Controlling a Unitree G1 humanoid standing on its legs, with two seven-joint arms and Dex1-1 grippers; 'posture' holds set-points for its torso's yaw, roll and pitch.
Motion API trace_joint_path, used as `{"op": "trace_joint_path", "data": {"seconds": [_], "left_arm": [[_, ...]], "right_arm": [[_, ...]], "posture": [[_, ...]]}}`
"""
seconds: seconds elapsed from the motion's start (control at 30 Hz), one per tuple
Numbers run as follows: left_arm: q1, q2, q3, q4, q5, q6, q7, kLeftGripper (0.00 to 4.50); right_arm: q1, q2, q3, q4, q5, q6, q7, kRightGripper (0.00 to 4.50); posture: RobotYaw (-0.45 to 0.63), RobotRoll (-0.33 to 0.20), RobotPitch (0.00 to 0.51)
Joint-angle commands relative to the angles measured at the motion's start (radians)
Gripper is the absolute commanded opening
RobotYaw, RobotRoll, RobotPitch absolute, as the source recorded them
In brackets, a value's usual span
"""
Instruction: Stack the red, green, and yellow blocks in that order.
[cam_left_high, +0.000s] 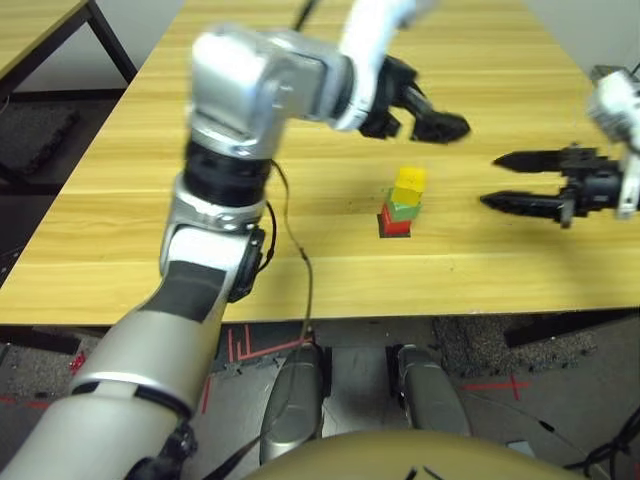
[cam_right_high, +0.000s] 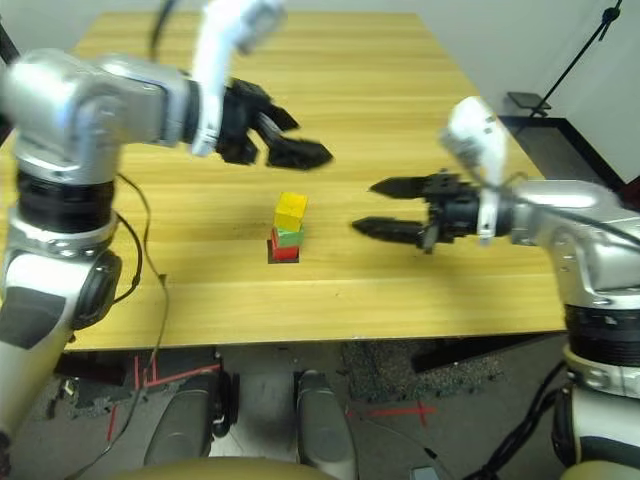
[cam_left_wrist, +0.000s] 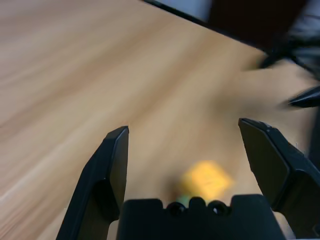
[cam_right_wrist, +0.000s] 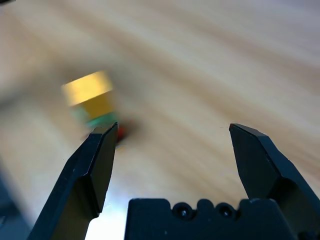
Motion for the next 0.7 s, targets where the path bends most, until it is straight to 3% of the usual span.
{"op": "trace_joint_path", "data": {"seconds": [0.03, 0.2, 0.33, 0.5, 0.7], "left_arm": [[0.179, 0.073, 0.078, 0.115, 0.096, -0.364, 0.090, 4.48], [0.341, 0.091, 0.143, 0.259, 0.141, -0.762, 0.183, 4.48], [0.424, 0.057, 0.128, 0.245, 0.160, -0.972, 0.224, 4.48], [0.498, -0.031, 0.133, 0.188, 0.144, -1.018, 0.325, 4.48], [0.616, -0.075, 0.130, 0.134, 0.154, -1.062, 0.396, 4.48]], "right_arm": [[0.015, 0.092, -0.083, 0.227, -0.075, -0.221, -0.138, 4.50], [-0.080, 0.178, -0.124, 0.604, -0.149, -0.644, -0.191, 4.50], [-0.183, 0.161, -0.125, 0.921, -0.206, -0.885, -0.252, 4.50], [-0.243, 0.137, -0.128, 1.120, -0.230, -1.004, -0.288, 4.50], [-0.232, 0.126, -0.135, 1.186, -0.236, -1.051, -0.313, 4.50]], "posture": [[0.00, -0.076, 0.098], [-0.01, -0.085, 0.103], [0.00, -0.090, 0.094], [0.01, -0.099, 0.082], [0.03, -0.097, 0.078]]}}
